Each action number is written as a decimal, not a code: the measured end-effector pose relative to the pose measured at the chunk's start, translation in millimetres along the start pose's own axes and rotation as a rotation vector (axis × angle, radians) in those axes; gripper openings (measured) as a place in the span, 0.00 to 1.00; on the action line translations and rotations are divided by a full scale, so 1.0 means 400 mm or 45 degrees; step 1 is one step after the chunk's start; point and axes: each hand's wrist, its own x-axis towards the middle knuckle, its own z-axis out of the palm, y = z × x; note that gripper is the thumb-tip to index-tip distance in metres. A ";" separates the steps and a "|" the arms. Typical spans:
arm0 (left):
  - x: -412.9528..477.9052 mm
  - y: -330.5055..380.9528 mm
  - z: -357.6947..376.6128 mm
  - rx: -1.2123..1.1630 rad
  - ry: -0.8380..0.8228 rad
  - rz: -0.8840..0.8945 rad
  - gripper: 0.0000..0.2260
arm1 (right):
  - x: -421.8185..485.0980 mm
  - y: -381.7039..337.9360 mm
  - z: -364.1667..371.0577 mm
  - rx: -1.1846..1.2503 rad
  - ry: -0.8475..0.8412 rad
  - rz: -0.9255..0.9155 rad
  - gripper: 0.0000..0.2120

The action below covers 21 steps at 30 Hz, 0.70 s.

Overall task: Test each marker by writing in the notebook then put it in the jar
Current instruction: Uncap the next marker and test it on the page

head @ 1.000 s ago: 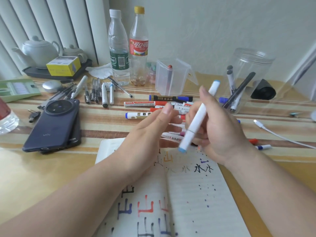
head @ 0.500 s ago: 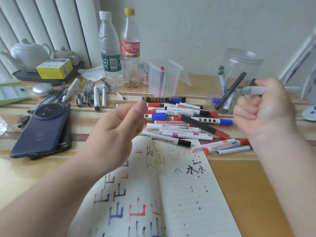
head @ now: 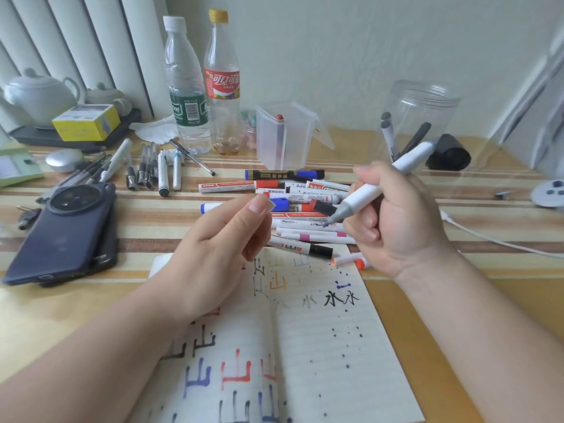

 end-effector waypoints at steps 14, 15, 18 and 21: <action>-0.002 0.003 -0.004 0.340 -0.356 -0.319 0.22 | -0.150 -0.065 0.020 -1.171 -0.559 0.119 0.04; -0.002 0.007 -0.005 0.349 -0.363 -0.325 0.22 | -0.160 -0.043 0.009 -1.124 -0.529 0.123 0.03; -0.001 0.015 -0.006 0.347 -0.377 -0.331 0.23 | -0.183 0.010 -0.007 -0.878 -0.485 0.266 0.03; -0.001 0.015 -0.007 0.339 -0.384 -0.347 0.23 | -0.188 0.033 -0.004 -0.821 -0.517 0.317 0.03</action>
